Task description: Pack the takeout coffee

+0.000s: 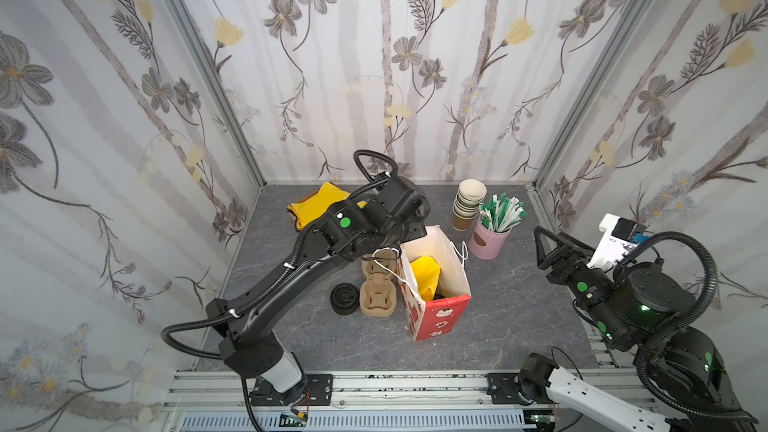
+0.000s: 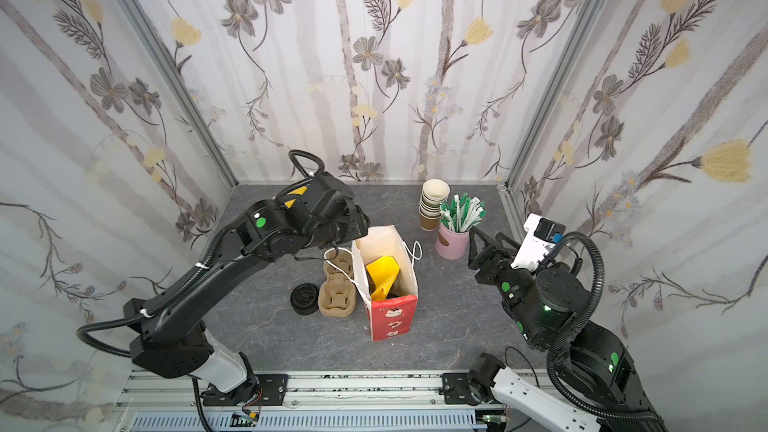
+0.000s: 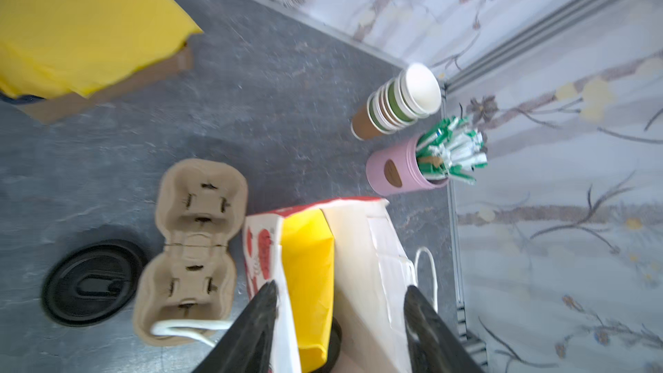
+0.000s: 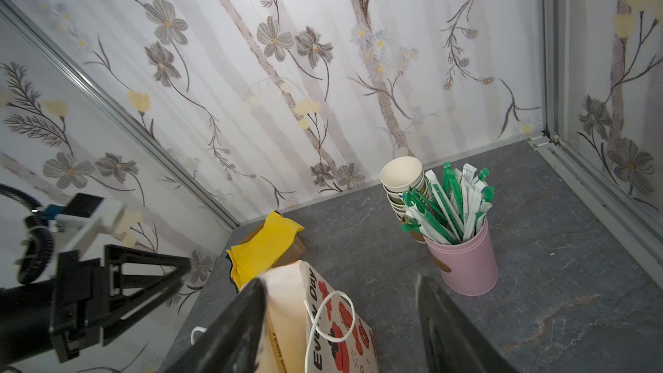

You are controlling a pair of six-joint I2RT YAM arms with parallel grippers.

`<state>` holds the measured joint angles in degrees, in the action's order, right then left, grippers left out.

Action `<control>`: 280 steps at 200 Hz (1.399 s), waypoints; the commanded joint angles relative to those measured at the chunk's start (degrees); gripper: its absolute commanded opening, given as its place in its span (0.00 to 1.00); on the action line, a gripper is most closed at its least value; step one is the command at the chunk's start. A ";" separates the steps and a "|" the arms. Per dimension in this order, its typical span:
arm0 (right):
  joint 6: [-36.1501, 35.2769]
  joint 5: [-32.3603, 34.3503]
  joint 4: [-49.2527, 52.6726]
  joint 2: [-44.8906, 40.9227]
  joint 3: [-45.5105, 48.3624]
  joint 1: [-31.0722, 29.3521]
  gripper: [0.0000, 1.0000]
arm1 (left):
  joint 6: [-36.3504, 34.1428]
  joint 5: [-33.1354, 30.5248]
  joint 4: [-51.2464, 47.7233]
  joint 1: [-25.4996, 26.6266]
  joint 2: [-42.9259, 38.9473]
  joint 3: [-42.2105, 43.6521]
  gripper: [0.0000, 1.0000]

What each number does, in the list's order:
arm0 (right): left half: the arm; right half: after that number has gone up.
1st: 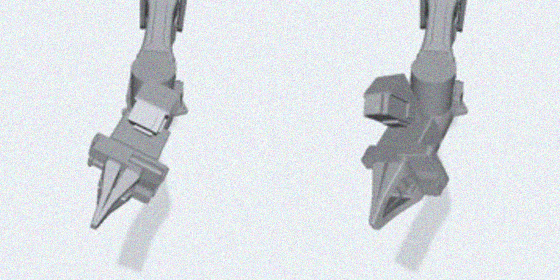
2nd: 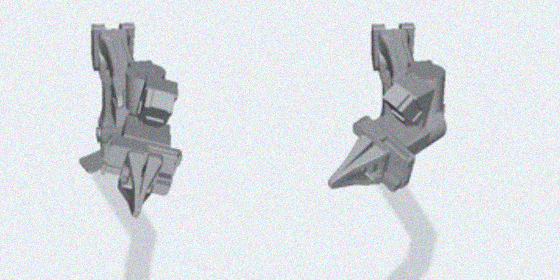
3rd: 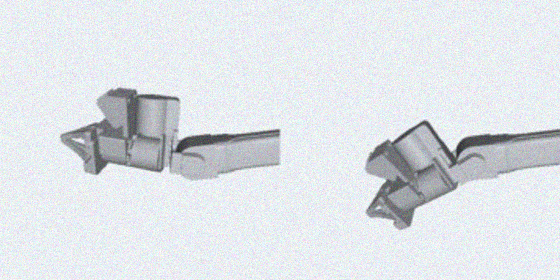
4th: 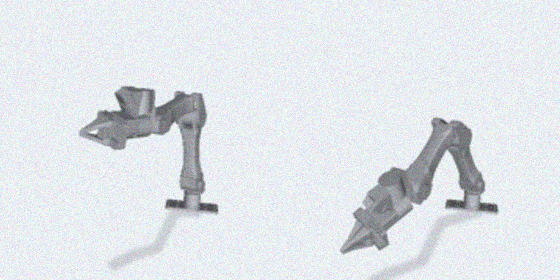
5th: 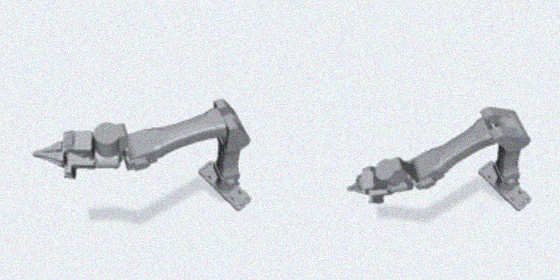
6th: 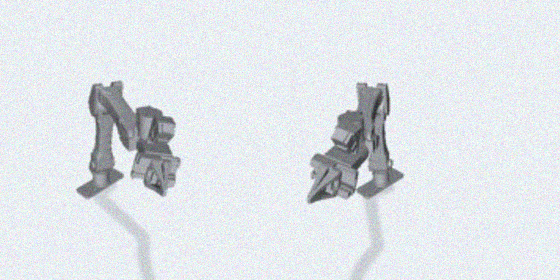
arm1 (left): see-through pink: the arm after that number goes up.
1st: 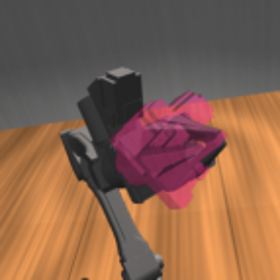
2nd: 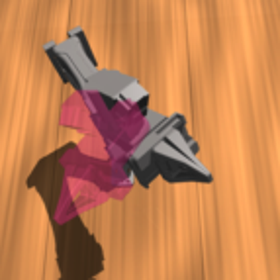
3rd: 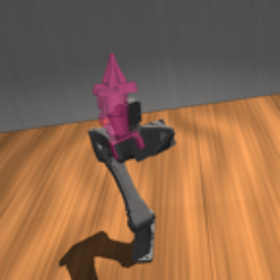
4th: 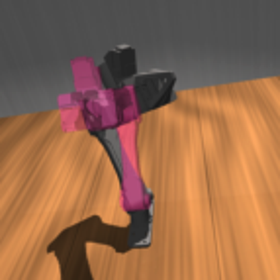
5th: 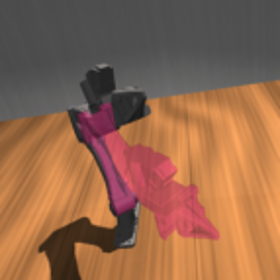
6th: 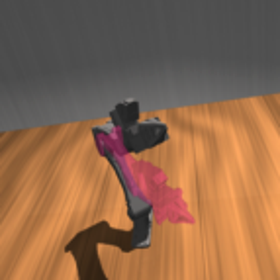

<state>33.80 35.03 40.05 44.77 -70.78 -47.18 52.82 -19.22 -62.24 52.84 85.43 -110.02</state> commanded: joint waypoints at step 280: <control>-30.79 -25.11 -108.30 27.22 63.81 46.46 0.95 | -49.18 11.12 149.57 -50.83 5.83 101.64 1.00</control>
<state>4.93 9.58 -58.94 69.23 -7.05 -1.17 3.33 -9.08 82.28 2.90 91.11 -8.01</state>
